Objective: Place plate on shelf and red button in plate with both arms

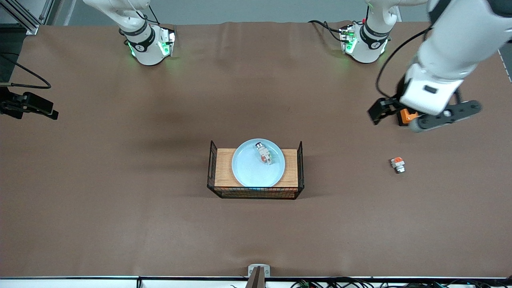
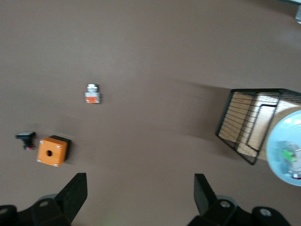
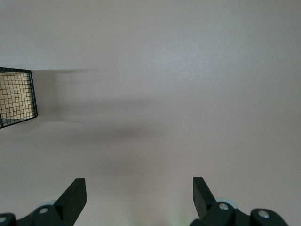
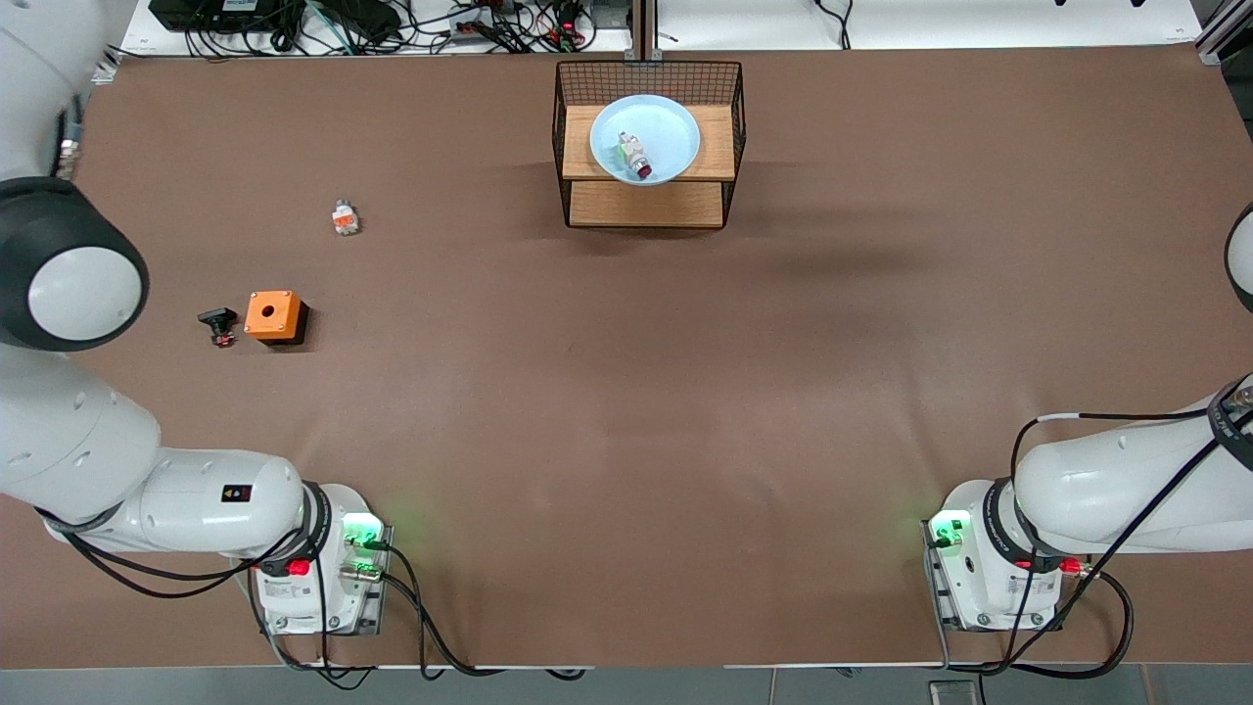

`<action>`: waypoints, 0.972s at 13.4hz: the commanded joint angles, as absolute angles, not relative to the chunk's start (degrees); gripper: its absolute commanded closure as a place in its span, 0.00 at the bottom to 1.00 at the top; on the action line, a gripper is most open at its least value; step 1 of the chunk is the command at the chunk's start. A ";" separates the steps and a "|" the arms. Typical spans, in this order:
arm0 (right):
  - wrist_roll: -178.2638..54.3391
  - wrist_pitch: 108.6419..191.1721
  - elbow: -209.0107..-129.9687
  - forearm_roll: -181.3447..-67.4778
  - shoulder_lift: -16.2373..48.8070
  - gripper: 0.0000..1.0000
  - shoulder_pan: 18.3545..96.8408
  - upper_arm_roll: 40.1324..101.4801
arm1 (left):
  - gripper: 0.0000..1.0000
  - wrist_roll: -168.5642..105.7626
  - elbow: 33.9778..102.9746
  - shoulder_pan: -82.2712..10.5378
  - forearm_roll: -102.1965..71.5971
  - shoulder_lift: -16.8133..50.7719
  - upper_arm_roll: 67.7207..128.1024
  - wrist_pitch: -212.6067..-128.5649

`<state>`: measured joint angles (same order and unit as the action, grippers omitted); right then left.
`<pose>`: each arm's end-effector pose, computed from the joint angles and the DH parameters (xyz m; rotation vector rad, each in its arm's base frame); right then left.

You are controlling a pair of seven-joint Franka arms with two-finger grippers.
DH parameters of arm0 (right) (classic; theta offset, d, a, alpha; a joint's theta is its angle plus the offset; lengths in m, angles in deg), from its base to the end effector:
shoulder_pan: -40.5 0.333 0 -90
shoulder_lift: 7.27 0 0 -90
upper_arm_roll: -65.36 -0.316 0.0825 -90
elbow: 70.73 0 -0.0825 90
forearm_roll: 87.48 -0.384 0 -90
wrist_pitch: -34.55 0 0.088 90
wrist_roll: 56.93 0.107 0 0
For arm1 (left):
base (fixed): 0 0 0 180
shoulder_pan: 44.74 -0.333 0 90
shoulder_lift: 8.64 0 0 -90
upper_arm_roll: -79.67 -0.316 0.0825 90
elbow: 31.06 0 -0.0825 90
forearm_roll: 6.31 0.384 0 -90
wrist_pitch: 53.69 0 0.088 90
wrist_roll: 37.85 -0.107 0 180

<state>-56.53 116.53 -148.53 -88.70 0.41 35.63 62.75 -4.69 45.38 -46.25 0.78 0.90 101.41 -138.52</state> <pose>0.5811 -0.0225 0.6356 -3.1112 0.0690 0.0941 0.5689 -0.1716 0.6378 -3.0599 -0.3702 -0.0306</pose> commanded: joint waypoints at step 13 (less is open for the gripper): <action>-57.63 116.90 -148.69 -87.65 -0.59 0.00 34.52 62.02 | 0.00 -30.11 58.57 -48.12 -4.20 -14.96 87.90 -136.39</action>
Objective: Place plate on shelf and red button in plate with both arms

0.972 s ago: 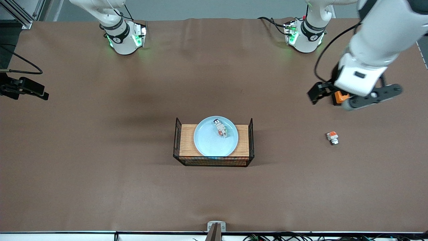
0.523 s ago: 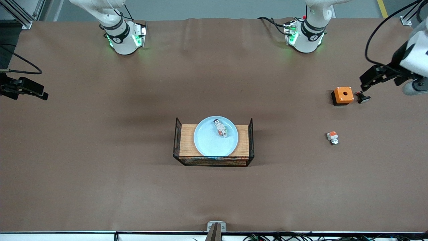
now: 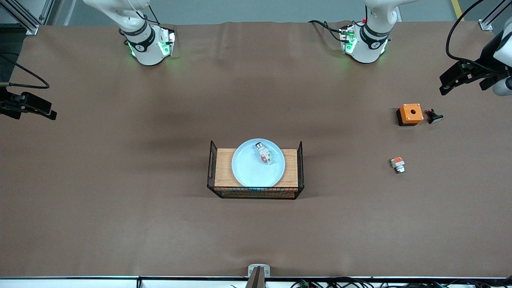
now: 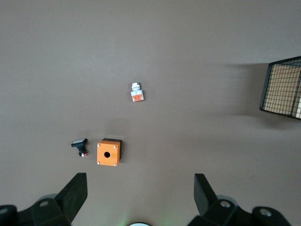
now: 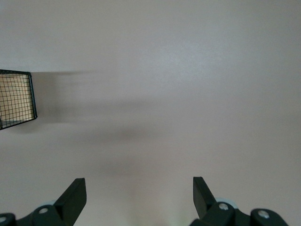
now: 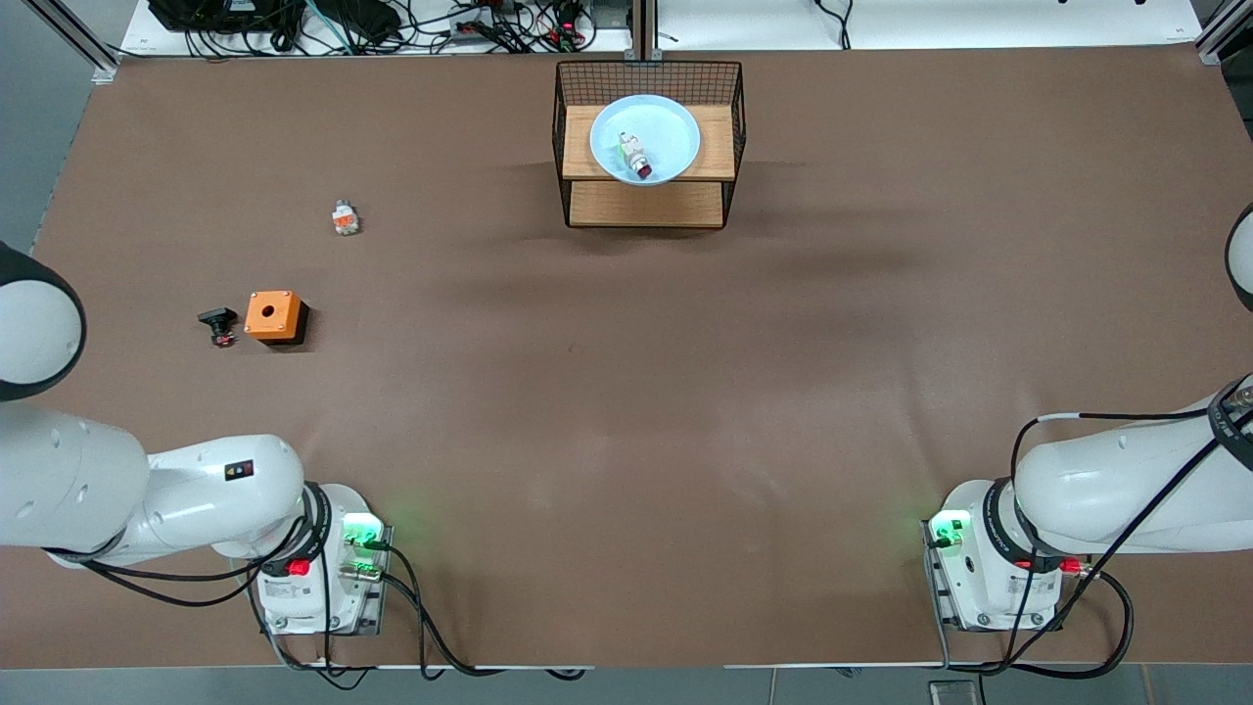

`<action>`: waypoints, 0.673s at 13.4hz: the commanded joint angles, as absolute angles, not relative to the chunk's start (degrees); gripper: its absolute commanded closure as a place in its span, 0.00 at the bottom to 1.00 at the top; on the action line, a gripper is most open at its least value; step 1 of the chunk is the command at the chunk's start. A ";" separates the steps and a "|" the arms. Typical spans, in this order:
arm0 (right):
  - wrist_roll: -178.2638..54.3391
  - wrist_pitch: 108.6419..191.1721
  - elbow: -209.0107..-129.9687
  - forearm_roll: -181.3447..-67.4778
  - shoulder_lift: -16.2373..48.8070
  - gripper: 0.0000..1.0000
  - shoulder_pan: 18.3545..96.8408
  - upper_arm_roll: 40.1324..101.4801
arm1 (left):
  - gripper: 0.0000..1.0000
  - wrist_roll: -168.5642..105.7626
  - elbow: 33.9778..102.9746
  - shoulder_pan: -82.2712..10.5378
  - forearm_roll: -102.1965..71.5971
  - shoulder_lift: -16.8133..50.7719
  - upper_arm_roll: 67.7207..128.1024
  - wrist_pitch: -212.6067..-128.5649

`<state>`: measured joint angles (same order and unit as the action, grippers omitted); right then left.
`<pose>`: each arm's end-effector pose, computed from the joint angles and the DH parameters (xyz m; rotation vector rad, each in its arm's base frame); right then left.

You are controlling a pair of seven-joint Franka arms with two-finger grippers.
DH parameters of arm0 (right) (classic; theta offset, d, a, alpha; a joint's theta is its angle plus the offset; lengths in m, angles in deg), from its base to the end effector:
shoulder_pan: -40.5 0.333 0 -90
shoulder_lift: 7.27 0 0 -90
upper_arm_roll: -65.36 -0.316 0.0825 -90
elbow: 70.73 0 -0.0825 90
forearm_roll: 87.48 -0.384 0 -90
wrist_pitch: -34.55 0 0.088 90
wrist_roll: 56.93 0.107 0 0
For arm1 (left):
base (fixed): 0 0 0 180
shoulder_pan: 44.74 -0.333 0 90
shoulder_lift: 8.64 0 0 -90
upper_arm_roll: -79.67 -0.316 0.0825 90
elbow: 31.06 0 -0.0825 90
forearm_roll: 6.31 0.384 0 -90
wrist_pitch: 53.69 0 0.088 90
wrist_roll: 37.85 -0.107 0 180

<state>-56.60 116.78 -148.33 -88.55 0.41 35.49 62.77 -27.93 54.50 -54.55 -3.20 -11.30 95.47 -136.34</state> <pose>0.5815 -0.0244 0.6375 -3.1141 0.0720 0.0820 0.5241 -0.0528 0.6737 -3.0727 -0.1163 -0.0049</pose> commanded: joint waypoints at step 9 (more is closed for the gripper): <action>-57.63 116.99 -148.60 -87.65 -0.59 0.00 34.52 62.02 | 0.00 -29.94 59.56 -46.41 -4.37 -16.29 88.46 -133.75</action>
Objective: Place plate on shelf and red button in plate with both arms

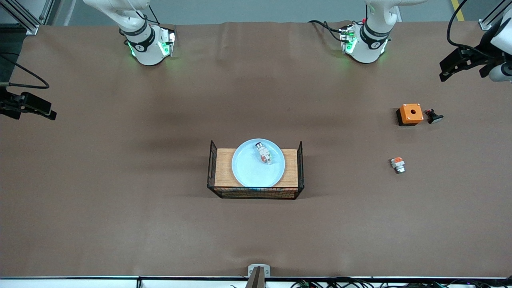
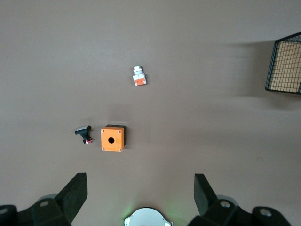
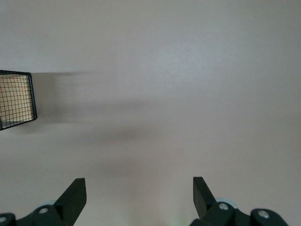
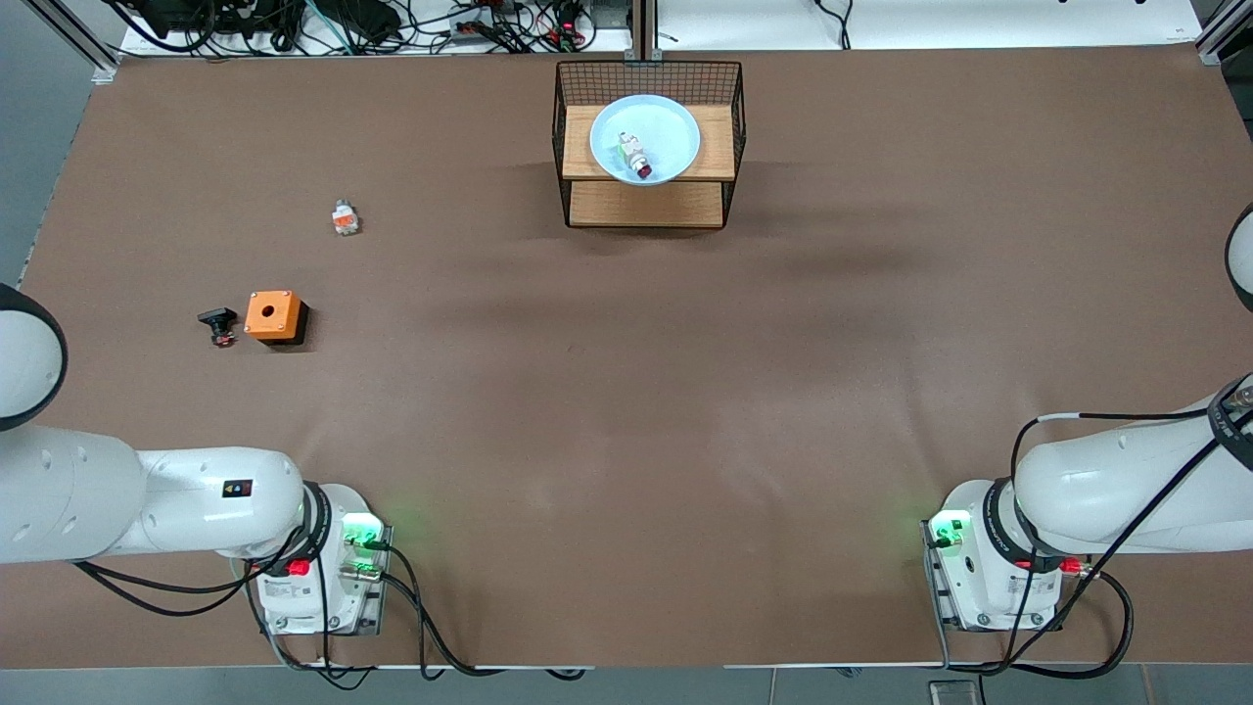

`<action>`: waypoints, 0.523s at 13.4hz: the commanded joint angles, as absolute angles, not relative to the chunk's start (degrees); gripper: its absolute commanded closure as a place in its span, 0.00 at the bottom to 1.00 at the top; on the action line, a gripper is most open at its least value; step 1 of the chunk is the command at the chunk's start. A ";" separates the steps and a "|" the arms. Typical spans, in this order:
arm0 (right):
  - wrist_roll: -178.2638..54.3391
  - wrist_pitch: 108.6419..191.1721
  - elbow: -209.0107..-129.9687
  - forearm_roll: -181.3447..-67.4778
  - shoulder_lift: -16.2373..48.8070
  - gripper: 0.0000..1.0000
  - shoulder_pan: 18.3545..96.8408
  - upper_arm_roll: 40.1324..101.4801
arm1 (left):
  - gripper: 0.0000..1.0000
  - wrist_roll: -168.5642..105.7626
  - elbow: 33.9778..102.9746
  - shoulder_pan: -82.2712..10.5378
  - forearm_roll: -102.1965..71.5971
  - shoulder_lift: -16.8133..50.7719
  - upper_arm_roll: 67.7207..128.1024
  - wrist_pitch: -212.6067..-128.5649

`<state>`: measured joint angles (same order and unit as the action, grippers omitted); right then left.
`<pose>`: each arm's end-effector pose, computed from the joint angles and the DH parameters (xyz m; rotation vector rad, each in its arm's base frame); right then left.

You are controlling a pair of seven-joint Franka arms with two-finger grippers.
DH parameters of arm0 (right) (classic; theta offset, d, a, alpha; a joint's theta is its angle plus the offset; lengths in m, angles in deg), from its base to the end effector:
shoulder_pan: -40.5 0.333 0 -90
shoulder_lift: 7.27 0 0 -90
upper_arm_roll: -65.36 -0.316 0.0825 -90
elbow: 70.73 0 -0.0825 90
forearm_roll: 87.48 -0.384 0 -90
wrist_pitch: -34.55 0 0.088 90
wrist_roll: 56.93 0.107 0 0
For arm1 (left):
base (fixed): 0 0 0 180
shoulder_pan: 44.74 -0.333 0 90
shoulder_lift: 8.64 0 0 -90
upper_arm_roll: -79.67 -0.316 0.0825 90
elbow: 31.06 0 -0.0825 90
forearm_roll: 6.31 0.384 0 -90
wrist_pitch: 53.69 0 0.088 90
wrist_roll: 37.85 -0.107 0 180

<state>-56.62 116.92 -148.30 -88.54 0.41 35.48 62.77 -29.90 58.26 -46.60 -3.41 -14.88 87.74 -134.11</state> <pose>0.5818 -0.0246 0.6380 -3.1144 0.0718 0.0774 0.4994 -0.0530 0.6730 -3.0697 -0.0596 0.0600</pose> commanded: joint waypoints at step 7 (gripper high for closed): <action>-57.63 117.08 -148.34 -87.65 -0.59 0.00 34.52 62.02 | 0.00 -31.17 59.20 -46.85 -6.04 -15.67 88.11 -133.75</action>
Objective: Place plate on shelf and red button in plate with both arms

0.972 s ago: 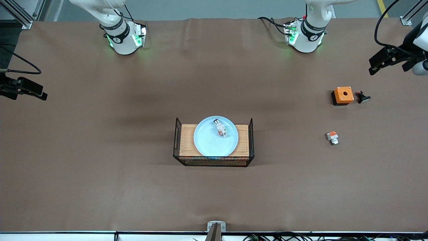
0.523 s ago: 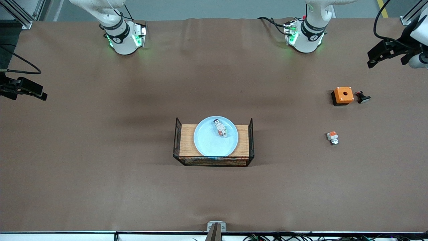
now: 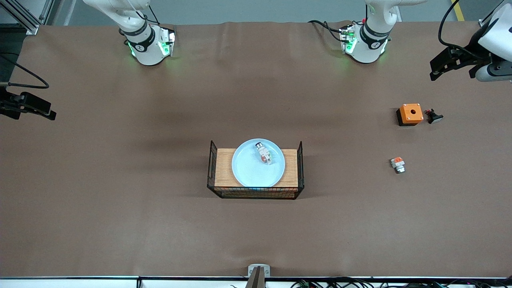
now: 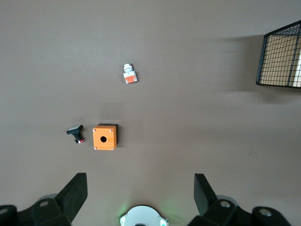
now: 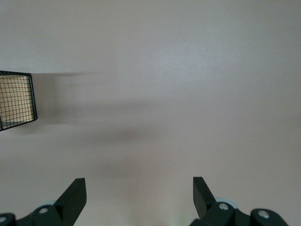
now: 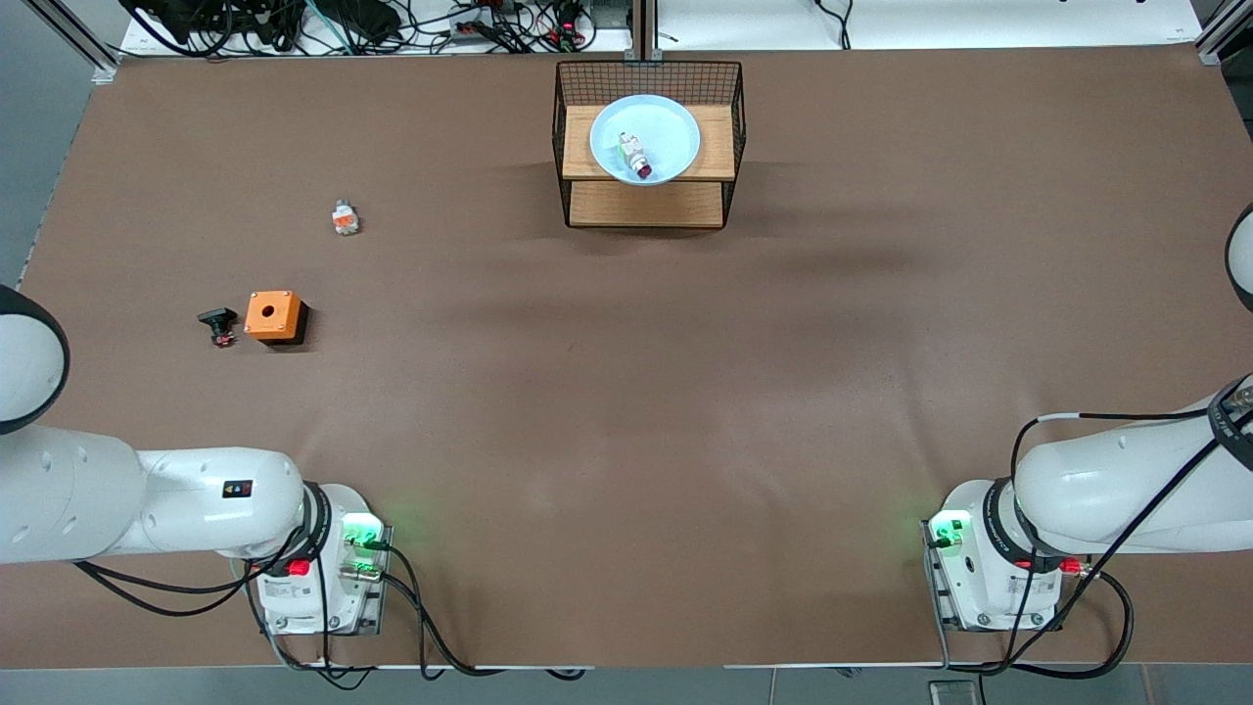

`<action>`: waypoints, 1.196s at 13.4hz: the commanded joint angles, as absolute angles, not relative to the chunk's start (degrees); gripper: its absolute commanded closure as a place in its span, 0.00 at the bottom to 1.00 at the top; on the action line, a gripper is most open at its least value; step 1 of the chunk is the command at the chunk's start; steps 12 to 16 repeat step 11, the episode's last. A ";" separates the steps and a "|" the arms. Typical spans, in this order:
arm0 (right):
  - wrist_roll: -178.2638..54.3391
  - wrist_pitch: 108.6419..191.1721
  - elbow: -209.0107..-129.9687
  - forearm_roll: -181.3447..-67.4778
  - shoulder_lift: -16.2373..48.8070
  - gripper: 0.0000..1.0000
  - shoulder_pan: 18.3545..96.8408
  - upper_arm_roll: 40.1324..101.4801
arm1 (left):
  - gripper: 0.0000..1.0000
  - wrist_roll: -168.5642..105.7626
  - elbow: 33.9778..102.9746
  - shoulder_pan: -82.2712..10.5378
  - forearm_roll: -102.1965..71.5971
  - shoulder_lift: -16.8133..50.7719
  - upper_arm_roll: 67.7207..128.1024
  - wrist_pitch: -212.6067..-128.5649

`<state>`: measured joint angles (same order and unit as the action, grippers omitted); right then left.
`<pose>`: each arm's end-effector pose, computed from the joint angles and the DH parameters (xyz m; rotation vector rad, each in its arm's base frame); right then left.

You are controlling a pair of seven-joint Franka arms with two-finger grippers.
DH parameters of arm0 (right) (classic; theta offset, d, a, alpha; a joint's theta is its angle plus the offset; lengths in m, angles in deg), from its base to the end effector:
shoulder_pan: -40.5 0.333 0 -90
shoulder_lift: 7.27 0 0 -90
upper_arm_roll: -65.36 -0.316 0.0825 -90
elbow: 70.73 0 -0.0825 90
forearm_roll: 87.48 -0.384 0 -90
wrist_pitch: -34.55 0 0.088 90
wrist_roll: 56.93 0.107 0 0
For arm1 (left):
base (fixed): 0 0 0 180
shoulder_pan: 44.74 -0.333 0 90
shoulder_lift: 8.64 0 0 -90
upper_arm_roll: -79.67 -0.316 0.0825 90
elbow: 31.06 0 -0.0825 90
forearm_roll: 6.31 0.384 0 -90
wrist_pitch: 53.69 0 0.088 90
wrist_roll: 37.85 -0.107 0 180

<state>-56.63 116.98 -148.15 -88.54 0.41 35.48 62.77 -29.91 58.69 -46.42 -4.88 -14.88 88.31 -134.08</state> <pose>0.5819 -0.0246 0.6393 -3.1147 0.0715 0.0717 0.4984 -0.0629 0.6693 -3.0926 -0.0339 0.0772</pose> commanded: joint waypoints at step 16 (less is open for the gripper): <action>-57.81 117.43 -148.34 -87.65 -0.59 0.00 34.61 61.93 | 0.00 -30.55 57.97 -46.76 -5.96 -15.23 87.85 -133.67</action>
